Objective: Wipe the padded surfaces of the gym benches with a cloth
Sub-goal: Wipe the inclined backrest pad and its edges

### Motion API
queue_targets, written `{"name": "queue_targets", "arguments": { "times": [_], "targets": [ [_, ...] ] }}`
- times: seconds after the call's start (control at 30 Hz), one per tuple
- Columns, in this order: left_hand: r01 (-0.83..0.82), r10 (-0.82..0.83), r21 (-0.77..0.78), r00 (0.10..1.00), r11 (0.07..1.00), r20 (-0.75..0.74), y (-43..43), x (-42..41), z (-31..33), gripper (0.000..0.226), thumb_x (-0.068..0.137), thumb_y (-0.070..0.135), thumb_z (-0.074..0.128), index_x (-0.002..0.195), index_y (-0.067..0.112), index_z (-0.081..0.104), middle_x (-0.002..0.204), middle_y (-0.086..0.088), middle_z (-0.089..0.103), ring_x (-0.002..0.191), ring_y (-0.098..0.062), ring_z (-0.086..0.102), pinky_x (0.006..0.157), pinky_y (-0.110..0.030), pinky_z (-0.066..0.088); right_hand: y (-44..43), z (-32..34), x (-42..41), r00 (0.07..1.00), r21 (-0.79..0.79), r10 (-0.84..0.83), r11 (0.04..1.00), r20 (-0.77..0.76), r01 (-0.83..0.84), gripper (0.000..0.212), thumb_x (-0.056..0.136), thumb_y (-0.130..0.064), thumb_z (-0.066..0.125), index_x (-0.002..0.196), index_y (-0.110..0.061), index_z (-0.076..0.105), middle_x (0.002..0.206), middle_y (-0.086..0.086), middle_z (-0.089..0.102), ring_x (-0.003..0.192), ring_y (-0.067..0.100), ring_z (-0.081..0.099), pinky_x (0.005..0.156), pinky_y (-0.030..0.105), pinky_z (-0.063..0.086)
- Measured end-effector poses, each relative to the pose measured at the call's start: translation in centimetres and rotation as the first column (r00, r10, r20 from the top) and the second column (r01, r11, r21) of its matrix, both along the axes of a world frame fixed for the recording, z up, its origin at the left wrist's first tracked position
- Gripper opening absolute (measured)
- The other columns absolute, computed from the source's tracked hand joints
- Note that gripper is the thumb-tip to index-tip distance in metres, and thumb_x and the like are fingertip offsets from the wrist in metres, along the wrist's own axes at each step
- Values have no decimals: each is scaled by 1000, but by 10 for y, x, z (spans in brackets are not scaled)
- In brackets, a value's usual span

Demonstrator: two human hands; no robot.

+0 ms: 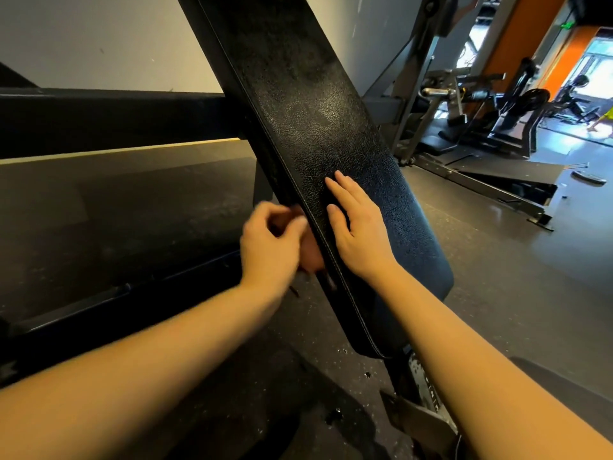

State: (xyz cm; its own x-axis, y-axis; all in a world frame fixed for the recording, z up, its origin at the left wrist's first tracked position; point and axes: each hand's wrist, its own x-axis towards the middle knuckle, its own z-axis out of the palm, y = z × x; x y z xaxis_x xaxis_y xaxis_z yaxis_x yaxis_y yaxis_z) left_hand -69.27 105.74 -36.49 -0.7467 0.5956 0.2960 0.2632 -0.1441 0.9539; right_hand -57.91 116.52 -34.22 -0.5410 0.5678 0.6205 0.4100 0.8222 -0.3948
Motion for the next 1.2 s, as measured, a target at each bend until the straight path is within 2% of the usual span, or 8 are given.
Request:
{"name": "queue_targets", "arguments": {
  "times": [0.1,0.27,0.43,0.5,0.7,0.93,1.1,1.2],
  "targets": [
    [-18,16,51,999,999,28,-2,5,2,16,88,18,78,94,17,63,86,7,67,79,0,61,75,-17,48,0,-3,-1,1000,19,-6,1000,-16,6,50,101,-32,42,146,-12,54,157,8,45,146,26,39,122,35,25],
    [275,-269,-105,961,956,65,-44,70,-42,23,89,13,76,84,26,58,80,12,67,76,4,63,67,-10,45,2,-5,-2,999,45,-2,999,-42,3,51,100,-33,41,145,-12,55,156,7,46,145,25,41,121,39,29],
    [-13,13,24,1000,1000,-16,5,-9,9,18,88,16,78,91,20,61,84,11,63,76,3,56,71,-13,42,2,-5,-2,1000,50,-23,998,-19,24,52,100,-34,40,146,-14,53,157,6,44,147,24,38,121,30,23],
    [-44,46,49,998,998,-43,5,-7,11,17,89,18,77,96,19,61,87,13,62,79,6,57,70,-6,39,1,-6,-3,999,52,-32,998,-21,33,51,100,-32,40,146,-14,53,157,6,44,147,23,38,121,32,24],
    [256,-251,-97,966,962,66,-42,71,-42,19,94,20,71,93,32,56,92,10,67,90,-1,64,76,-14,47,1,-6,-4,998,73,-42,996,-48,46,50,100,-31,42,144,-15,56,156,3,47,145,21,40,120,37,30],
    [-74,72,48,996,996,53,11,-6,8,16,90,16,75,94,19,60,87,10,64,80,2,58,75,-20,45,2,-6,-5,997,61,-58,996,-55,62,51,99,-34,41,145,-18,56,156,-1,46,145,17,40,119,39,31],
    [221,-211,-78,970,972,121,-34,64,-37,20,94,17,71,92,31,57,93,7,66,86,1,62,72,-9,45,5,-6,-3,997,61,-35,997,-75,40,50,98,-34,42,143,-18,57,155,-1,47,144,16,41,118,40,32],
    [162,-162,-21,987,987,8,-16,36,-28,22,91,15,74,88,28,57,85,5,66,78,0,61,72,-15,45,6,-6,-3,996,54,-31,998,-80,35,51,97,-36,42,143,-20,58,155,-3,48,144,16,41,118,42,33]
  ]
}}
